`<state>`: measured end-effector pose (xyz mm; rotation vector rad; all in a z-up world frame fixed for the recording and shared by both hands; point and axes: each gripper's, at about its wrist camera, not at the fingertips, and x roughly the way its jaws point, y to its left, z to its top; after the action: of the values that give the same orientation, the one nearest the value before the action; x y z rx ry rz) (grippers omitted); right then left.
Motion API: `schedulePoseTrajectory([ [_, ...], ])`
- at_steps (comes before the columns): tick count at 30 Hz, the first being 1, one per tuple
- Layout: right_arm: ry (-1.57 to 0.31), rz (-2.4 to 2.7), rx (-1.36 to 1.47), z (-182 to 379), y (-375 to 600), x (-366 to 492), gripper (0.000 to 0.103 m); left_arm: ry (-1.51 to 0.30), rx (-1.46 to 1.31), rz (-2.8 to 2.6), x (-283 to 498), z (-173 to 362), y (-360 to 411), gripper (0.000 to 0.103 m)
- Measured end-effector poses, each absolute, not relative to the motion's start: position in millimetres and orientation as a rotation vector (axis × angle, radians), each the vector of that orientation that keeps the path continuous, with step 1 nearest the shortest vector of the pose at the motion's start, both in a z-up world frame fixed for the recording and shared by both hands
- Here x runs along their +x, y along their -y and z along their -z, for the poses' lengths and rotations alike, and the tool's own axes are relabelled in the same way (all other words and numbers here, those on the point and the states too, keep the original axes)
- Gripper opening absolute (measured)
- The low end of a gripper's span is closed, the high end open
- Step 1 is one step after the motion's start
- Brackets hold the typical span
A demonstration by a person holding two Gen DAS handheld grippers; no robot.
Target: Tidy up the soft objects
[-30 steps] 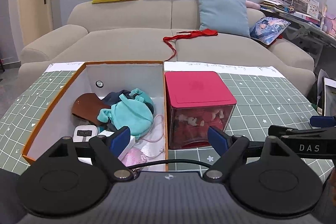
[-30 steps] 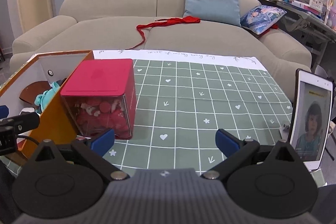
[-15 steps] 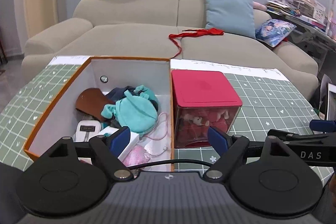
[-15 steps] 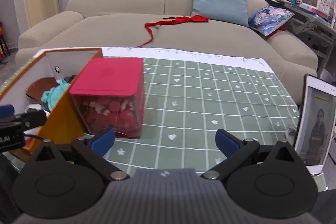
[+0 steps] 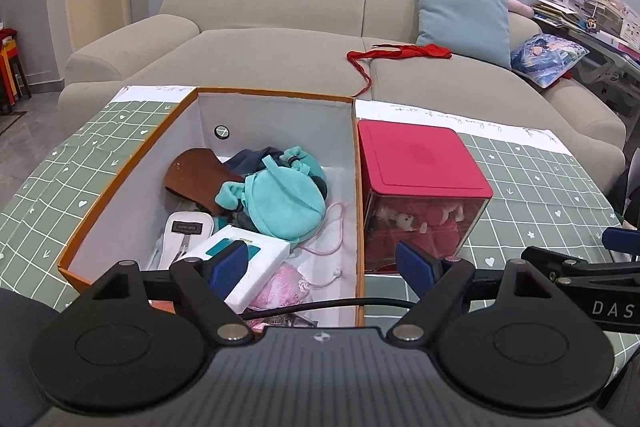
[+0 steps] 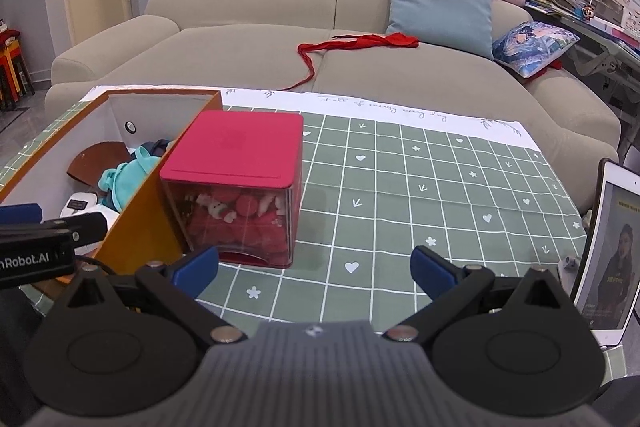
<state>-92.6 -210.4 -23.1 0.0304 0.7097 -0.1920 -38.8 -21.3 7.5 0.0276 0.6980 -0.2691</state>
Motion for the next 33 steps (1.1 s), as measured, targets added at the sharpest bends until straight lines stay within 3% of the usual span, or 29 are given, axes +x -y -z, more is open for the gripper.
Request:
schedulePoseTrajectory([
  [28,-0.721,0.183,0.009,25.1,203.5,-90.1,0.1,-0.697,0.04,0.238,-38.1,-4.2,20.8,0.098],
  [33,-0.72,0.184,0.008,25.5,202.6,-89.8,0.1,-0.65,0.014,0.237,-42.6,-8.9,17.4,0.09],
])
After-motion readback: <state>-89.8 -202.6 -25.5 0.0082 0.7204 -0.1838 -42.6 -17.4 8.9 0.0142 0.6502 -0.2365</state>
